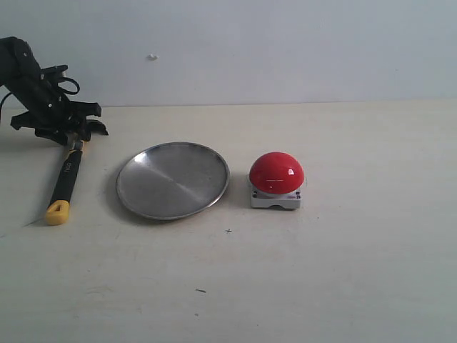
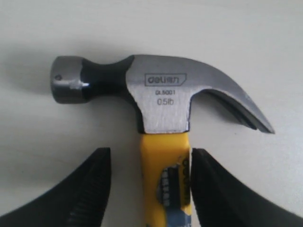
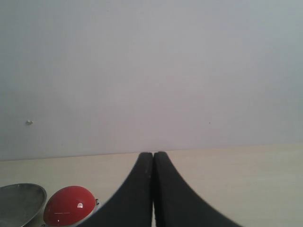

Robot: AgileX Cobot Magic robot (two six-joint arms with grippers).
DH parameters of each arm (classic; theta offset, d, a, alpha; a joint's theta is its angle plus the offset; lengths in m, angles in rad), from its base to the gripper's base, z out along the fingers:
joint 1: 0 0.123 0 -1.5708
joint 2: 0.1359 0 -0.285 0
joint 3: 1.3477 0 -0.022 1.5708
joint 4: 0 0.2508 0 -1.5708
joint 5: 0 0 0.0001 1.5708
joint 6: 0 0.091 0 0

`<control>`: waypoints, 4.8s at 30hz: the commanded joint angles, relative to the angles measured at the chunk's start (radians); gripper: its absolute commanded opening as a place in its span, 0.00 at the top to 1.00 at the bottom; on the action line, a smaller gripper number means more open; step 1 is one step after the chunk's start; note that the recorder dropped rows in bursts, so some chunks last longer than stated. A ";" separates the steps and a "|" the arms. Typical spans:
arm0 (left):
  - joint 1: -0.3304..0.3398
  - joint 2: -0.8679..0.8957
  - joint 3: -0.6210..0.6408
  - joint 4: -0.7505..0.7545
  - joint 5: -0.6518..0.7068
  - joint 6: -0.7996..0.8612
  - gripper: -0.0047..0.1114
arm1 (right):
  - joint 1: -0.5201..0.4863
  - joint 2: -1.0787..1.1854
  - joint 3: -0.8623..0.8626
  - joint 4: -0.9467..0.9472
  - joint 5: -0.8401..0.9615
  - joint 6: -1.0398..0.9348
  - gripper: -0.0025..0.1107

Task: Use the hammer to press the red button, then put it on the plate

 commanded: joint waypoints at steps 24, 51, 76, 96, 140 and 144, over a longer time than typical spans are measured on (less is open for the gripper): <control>-0.001 -0.003 -0.005 0.011 0.043 0.000 0.53 | -0.005 -0.006 0.005 -0.006 -0.003 -0.002 0.98; -0.031 0.011 0.031 -0.090 0.146 0.006 0.77 | -0.005 -0.006 0.005 -0.006 -0.001 0.000 0.98; -0.031 -0.011 -0.052 0.054 0.146 0.000 0.48 | -0.005 -0.006 0.005 -0.006 -0.001 -0.002 0.98; -0.033 0.061 -0.052 0.054 0.146 0.013 0.48 | -0.005 -0.006 0.005 -0.006 -0.001 -0.002 0.98; -0.053 -0.140 0.007 -0.078 0.146 0.074 0.96 | -0.005 -0.006 0.005 -0.006 -0.001 -0.002 0.98; -0.053 -0.188 0.069 -0.095 0.146 0.091 0.96 | -0.005 -0.006 0.005 -0.006 -0.001 -0.002 0.98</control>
